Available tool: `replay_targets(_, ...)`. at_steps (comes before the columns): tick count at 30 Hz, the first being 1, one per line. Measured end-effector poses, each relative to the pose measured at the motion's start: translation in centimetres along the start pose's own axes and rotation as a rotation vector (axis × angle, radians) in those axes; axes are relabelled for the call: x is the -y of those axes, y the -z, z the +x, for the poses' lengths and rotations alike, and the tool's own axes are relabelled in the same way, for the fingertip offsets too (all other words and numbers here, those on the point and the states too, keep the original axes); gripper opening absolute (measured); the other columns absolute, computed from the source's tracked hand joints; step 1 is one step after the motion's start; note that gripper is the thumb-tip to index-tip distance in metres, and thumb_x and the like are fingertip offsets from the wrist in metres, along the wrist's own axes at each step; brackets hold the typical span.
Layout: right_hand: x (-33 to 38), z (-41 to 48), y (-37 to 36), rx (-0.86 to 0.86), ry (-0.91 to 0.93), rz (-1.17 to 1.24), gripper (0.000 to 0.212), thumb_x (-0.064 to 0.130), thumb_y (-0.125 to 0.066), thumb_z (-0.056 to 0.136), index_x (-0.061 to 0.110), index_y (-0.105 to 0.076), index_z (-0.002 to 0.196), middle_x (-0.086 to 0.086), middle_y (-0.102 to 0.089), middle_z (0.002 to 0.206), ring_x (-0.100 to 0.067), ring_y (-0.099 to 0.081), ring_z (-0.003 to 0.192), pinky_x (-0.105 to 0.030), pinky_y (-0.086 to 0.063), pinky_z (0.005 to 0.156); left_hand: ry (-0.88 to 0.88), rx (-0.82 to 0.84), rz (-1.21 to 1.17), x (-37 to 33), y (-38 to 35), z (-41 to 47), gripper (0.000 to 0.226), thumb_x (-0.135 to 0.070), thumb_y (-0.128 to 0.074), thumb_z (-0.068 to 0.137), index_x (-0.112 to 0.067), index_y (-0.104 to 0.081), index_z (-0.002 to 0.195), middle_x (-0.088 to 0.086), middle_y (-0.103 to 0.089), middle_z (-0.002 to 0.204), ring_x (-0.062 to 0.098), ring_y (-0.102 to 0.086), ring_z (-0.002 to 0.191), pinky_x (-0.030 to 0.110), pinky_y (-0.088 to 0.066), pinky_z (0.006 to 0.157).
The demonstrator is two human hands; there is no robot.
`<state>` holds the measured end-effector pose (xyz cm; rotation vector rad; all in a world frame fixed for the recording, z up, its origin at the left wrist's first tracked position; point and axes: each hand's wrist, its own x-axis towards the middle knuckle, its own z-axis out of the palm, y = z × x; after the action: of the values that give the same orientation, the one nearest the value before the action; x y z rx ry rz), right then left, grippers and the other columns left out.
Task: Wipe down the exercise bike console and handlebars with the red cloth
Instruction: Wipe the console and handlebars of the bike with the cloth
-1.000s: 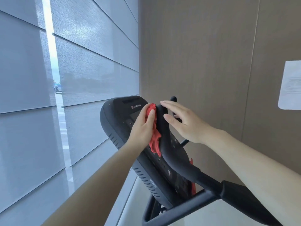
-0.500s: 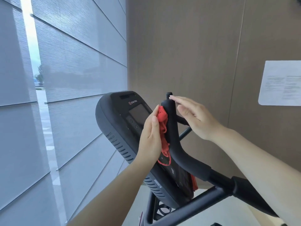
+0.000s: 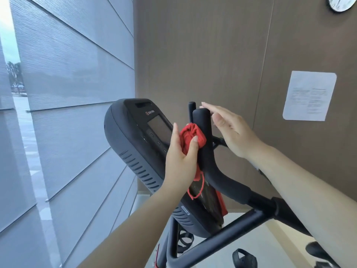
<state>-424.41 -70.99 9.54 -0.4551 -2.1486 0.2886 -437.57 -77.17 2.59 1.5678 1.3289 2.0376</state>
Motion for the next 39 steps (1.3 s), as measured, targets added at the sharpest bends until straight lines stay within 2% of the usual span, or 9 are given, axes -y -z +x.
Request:
replay_targets(2, 0.3, 0.0, -0.1, -0.01, -0.014, 0.011, 0.053, 0.042, -0.029, 0.094, 0.015, -0.043, 0.137, 0.005, -0.047, 0.14, -0.002, -0.038, 0.13, -0.035, -0.034, 0.109, -0.003, 0.02, 0.015, -0.1, -0.2, 0.1, 0.047, -0.031, -0.046, 0.096, -0.031, -0.034, 0.142, -0.018, -0.038, 0.144, -0.012, -0.032, 0.126, 0.01, -0.027, 0.103)
replay_targets(5, 0.4, 0.0, -0.1, -0.017, -0.017, -0.001, 0.054, 0.043, -0.028, 0.094, 0.015, -0.044, 0.137, 0.005, -0.047, 0.139, -0.004, -0.039, 0.13, -0.039, -0.035, 0.108, 0.009, 0.021, 0.047, -0.5, -0.3, -0.3, 0.042, -0.034, -0.044, 0.096, -0.039, -0.038, 0.137, -0.008, -0.014, 0.156, -0.005, -0.01, 0.137, 0.014, -0.015, 0.104)
replay_targets(8, 0.4, -0.1, -0.2, -0.03, -0.019, 0.001, 0.053, 0.044, -0.028, 0.094, 0.016, -0.044, 0.137, 0.006, -0.049, 0.138, -0.002, -0.04, 0.129, -0.035, -0.036, 0.107, 0.007, 0.04, -0.006, -0.5, -0.1, -0.5, 0.043, -0.032, -0.045, 0.096, -0.038, -0.038, 0.139, -0.008, -0.033, 0.148, 0.0, -0.027, 0.135, 0.022, -0.025, 0.11)
replay_targets(13, 0.5, -0.2, -0.6, -0.038, -0.045, 0.08, 0.055, 0.049, -0.028, 0.093, 0.019, -0.045, 0.136, 0.013, -0.049, 0.132, 0.004, -0.043, 0.124, -0.016, -0.042, 0.096, -0.099, -0.022, 0.048, 0.0, -0.4, -2.2, 0.047, -0.024, -0.049, 0.094, -0.037, -0.04, 0.138, -0.014, -0.043, 0.136, -0.008, -0.036, 0.124, 0.005, -0.028, 0.1)
replay_targets(16, 0.6, -0.1, -0.5, -0.044, -0.058, 0.05, 0.057, 0.052, -0.025, 0.092, 0.021, -0.045, 0.135, 0.013, -0.049, 0.133, 0.002, -0.041, 0.126, -0.029, -0.039, 0.104, -0.179, -0.022, 0.086, 0.5, -0.5, -2.8, 0.049, -0.019, -0.051, 0.094, -0.033, -0.04, 0.14, -0.011, -0.037, 0.143, -0.002, -0.031, 0.131, 0.01, -0.025, 0.106)
replay_targets(19, 0.9, 0.4, -0.4, -0.041, -0.052, -0.006, 0.052, 0.044, -0.024, 0.096, 0.017, -0.047, 0.134, 0.006, -0.051, 0.135, -0.001, -0.042, 0.128, -0.039, -0.037, 0.107, -0.159, -0.019, 0.052, 0.2, -0.4, -1.5, 0.05, -0.019, -0.051, 0.094, -0.032, -0.038, 0.14, -0.017, -0.037, 0.14, -0.013, -0.03, 0.126, 0.0, -0.023, 0.099)
replay_targets(30, 1.1, -0.1, -1.1, -0.067, -0.068, 0.021, 0.051, 0.04, -0.019, 0.097, 0.017, -0.043, 0.137, 0.011, -0.048, 0.134, 0.007, -0.038, 0.125, -0.034, -0.035, 0.108, -0.077, 0.005, 0.022, 2.0, -0.3, -4.2, 0.051, -0.014, -0.056, 0.091, -0.036, -0.042, 0.135, -0.014, -0.046, 0.134, -0.01, -0.039, 0.122, 0.001, -0.027, 0.097)
replay_targets(34, 0.0, -0.4, -0.6, -0.034, -0.042, 0.063, 0.053, 0.044, -0.019, 0.096, 0.02, -0.041, 0.138, 0.012, -0.044, 0.139, 0.005, -0.036, 0.128, -0.039, -0.034, 0.109, 0.011, -0.015, -0.004, 1.4, -0.7, -4.2, 0.05, -0.018, -0.054, 0.092, -0.034, -0.041, 0.138, -0.01, -0.053, 0.133, 0.006, -0.046, 0.124, 0.035, -0.04, 0.105)
replay_targets(39, -2.8, -1.2, 0.3, -0.013, 0.049, 0.136, 0.072, 0.067, -0.018, 0.088, 0.02, -0.041, 0.138, 0.014, -0.044, 0.138, 0.0, -0.04, 0.128, -0.041, -0.037, 0.107, 0.049, -0.159, 0.086, 0.6, -2.3, -5.5, 0.048, -0.019, -0.052, 0.093, -0.035, -0.042, 0.137, -0.012, -0.056, 0.13, 0.0, -0.047, 0.122, 0.032, -0.037, 0.107)
